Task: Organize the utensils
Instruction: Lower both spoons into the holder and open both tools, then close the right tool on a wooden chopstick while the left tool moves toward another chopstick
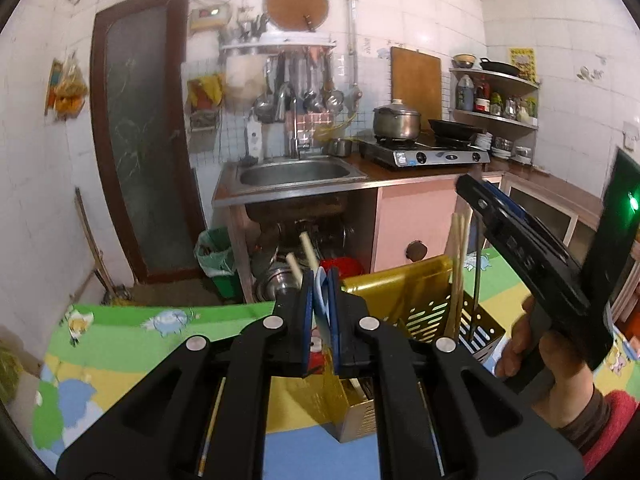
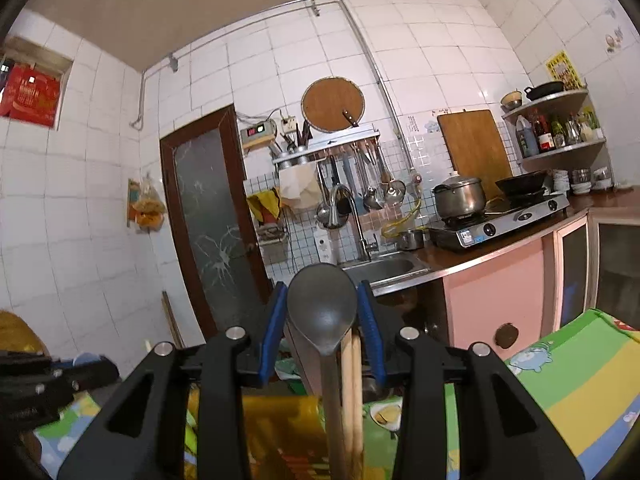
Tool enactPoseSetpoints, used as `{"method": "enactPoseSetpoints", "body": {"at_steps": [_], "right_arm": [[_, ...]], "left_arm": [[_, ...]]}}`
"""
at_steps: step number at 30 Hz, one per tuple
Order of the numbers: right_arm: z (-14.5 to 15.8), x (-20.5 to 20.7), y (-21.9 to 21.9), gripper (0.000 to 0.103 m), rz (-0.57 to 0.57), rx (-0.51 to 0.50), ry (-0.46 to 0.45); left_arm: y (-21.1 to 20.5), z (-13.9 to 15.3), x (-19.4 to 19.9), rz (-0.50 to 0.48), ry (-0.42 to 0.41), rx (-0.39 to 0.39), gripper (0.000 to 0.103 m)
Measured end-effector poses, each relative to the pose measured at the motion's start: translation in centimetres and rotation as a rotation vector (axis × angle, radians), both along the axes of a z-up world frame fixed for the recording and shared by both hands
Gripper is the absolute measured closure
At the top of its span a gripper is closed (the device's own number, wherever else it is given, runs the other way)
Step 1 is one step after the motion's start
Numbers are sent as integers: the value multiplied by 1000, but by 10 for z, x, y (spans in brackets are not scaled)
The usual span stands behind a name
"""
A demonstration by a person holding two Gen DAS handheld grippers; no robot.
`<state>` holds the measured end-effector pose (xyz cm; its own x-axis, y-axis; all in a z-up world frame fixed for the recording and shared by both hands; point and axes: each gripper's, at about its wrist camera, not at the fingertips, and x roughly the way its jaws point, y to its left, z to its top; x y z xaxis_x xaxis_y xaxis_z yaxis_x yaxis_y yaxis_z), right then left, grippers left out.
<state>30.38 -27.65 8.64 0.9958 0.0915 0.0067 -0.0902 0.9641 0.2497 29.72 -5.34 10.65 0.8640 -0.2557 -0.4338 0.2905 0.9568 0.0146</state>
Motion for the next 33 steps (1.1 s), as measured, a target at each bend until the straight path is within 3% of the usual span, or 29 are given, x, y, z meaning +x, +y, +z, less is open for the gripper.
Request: {"method": "enactPoseSetpoints", "body": {"at_steps": [2, 3, 4, 6, 8, 11, 14, 18, 25, 33], "right_arm": [[-2, -8, 3, 60, -4, -39, 19], [-1, -14, 4, 43, -11, -57, 34], [0, -19, 4, 32, -19, -64, 41], [4, -35, 3, 31, -46, -98, 64], [9, -49, 2, 31, -71, -138, 112], [15, -71, 1, 31, -103, -194, 200], [12, -98, 4, 30, -117, -231, 295], [-9, -131, 12, 29, -76, -233, 428], [-74, -165, 39, 29, -1, -245, 649], [-115, -178, 73, 29, 62, -288, 762]], "left_arm": [[5, -4, 2, 9, 21, -25, 97], [8, -4, 1, 14, 29, -32, 97], [9, -3, 0, 17, 34, -35, 94], [16, 3, -6, 30, 38, -56, 75], [25, 12, -18, 56, 16, -78, 45], [39, 23, -37, 92, 7, -98, 24], [55, 23, -57, 143, 30, -106, 14], [73, 6, -85, 194, 68, -85, 5], [92, -59, -123, 222, 220, -32, 5], [106, -121, -131, 251, 361, 11, 5]]}}
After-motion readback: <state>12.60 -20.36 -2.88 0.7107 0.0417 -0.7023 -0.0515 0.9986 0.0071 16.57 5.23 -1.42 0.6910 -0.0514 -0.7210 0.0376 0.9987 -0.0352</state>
